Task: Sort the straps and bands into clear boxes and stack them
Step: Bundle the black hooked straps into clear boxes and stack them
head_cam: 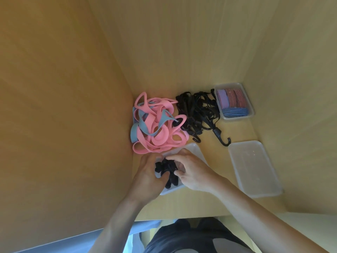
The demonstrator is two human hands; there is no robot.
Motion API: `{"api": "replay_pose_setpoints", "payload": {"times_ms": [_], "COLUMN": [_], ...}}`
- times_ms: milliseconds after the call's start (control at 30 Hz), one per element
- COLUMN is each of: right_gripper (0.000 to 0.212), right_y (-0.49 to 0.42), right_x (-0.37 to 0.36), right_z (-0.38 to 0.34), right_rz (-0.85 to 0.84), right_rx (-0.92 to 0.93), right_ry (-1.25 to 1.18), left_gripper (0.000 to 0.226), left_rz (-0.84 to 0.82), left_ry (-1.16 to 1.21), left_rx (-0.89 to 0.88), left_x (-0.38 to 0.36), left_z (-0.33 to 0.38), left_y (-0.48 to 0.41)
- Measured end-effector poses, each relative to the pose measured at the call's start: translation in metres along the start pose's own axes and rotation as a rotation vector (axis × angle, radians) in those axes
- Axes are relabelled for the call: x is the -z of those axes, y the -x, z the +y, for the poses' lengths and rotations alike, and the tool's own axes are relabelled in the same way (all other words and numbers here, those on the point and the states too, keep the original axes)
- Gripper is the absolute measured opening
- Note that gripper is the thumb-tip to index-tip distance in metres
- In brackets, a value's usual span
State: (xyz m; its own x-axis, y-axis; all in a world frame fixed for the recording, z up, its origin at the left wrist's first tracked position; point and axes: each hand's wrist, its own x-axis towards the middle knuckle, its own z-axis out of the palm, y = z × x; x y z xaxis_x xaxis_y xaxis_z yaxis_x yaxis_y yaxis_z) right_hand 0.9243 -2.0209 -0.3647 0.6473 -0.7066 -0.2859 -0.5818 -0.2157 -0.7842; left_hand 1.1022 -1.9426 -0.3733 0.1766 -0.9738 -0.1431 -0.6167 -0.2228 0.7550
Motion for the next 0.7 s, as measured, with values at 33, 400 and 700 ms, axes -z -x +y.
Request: {"api": "replay_pose_setpoints", "payload": {"times_ms": [33, 400, 700], "right_gripper": [0.051, 0.059, 0.027], "right_y": [0.001, 0.003, 0.011], "right_x": [0.0, -0.008, 0.034], "right_z": [0.001, 0.007, 0.011], "right_rz": [0.0, -0.089, 0.357], "right_rx": [0.007, 0.006, 0.032], "right_ry": [0.002, 0.173, -0.071], "left_gripper": [0.047, 0.06, 0.067], "left_rz": [0.012, 0.018, -0.018], "left_ry": [-0.003, -0.091, -0.135], "left_rx": [-0.017, -0.029, -0.013], "left_x": [-0.003, -0.02, -0.025], "left_z": [0.001, -0.009, -0.014], "left_y": [0.001, 0.001, -0.01]}}
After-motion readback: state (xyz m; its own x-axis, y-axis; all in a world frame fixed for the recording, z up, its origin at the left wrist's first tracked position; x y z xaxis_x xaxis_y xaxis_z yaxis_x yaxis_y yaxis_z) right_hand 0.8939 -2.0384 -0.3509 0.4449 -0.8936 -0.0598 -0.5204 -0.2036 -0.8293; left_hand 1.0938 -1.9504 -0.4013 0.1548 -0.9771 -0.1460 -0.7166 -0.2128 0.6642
